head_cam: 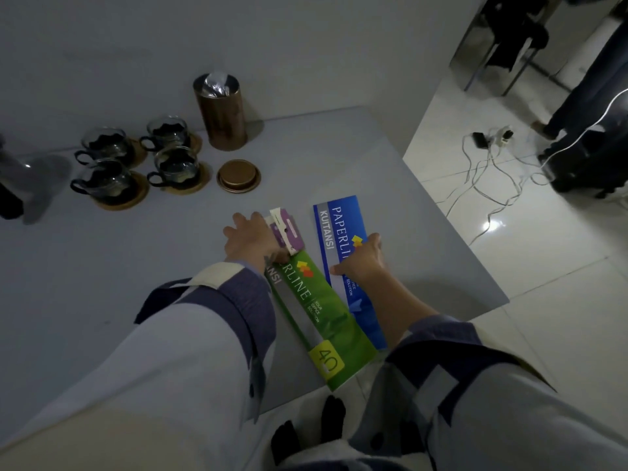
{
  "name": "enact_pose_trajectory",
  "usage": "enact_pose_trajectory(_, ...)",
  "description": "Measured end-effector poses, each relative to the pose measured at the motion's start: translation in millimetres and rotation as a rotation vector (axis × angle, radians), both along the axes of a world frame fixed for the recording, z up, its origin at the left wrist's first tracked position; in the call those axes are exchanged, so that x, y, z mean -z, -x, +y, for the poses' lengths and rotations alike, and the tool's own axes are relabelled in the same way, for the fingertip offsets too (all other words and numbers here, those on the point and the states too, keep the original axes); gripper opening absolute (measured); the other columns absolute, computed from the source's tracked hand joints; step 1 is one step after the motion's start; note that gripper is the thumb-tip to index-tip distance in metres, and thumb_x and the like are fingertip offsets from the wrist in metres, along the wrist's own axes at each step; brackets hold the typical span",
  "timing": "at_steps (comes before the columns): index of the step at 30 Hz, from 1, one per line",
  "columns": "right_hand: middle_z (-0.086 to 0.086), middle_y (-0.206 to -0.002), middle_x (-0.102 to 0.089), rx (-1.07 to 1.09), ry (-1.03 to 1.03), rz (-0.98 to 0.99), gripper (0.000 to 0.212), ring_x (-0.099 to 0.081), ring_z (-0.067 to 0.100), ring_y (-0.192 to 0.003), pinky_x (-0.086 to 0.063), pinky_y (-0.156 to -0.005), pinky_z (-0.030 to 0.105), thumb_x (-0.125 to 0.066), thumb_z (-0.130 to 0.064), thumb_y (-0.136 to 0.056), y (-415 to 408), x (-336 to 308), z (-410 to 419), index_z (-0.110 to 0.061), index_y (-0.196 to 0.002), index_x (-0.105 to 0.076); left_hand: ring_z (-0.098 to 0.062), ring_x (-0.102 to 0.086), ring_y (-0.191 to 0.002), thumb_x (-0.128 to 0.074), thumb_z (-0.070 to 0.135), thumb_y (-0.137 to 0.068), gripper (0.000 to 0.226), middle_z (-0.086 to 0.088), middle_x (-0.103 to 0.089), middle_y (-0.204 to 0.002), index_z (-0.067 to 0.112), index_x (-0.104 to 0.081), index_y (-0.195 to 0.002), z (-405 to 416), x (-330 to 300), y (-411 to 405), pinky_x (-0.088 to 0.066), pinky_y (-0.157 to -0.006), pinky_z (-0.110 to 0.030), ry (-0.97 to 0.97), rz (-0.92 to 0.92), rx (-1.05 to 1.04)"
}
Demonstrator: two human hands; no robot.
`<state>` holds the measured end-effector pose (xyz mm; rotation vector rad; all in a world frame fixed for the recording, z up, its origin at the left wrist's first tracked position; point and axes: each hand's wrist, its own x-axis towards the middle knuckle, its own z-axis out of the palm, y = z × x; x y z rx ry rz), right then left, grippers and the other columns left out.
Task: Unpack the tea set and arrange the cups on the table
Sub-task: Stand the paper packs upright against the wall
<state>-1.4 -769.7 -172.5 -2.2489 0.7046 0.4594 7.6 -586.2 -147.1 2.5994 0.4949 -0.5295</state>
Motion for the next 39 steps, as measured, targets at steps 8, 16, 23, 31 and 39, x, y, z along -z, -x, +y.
enact_pose_trajectory(8,0.007,-0.107,-0.046,-0.034,-0.086,0.019,0.078,-0.059,0.03,-0.103,-0.055,-0.084,0.05,-0.09,-0.019,-0.06,-8,-5,-3,-0.017,-0.105,-0.026,-0.029,-0.051,-0.106,-0.081,0.064,-0.04,0.096,-0.005,-0.053,-0.115,0.016,-0.046,-0.115,0,4,-1,-0.041,-0.086,-0.037,-0.015,0.184,0.005)
enact_pose_trajectory(16,0.004,-0.116,-0.056,-0.118,-0.188,-0.18,0.057,-0.06,0.025,-0.092,-0.051,-0.066,0.031,-0.066,-0.012,-0.085,-66,-7,-22,-0.02,-0.133,-0.038,-0.02,-0.065,-0.078,-0.071,0.012,-0.081,0.019,-0.015,-0.066,-0.107,0.017,-0.057,-0.093,5,-27,-58,-0.057,-0.056,-0.028,0.566,0.196,-0.158)
enact_pose_trajectory(23,0.009,-0.117,-0.063,-0.21,-0.36,-0.288,0.058,-0.063,0.032,-0.101,-0.052,-0.091,0.048,-0.058,-0.009,-0.089,-194,-33,-28,-0.023,-0.141,-0.035,-0.029,-0.065,-0.098,-0.068,0.011,-0.083,0.028,-0.014,-0.064,-0.109,0.019,-0.052,-0.105,-13,-67,-141,-0.055,-0.086,-0.044,0.583,0.105,-0.097)
enact_pose_trajectory(31,0.013,-0.135,-0.043,-0.415,-0.068,-0.259,0.063,-0.047,0.03,-0.12,-0.043,-0.09,0.033,-0.055,-0.008,-0.093,-282,-13,-7,-0.02,-0.149,-0.029,-0.02,-0.058,-0.093,-0.069,0.009,-0.083,0.038,-0.003,-0.059,-0.095,0.02,-0.045,-0.111,-17,-35,-204,-0.051,-0.067,-0.029,0.526,-0.054,-0.186)
enact_pose_trajectory(39,0.001,-0.101,-0.066,-0.474,-0.373,-0.498,0.032,-0.06,0.01,-0.081,-0.045,-0.067,0.017,-0.05,-0.033,-0.097,-270,-7,8,-0.022,-0.126,-0.057,-0.021,-0.057,-0.098,-0.064,0.0,-0.084,0.049,-0.007,-0.058,-0.106,0.011,-0.045,-0.127,-11,-46,-247,-0.054,-0.077,-0.034,0.637,-0.184,-0.323)
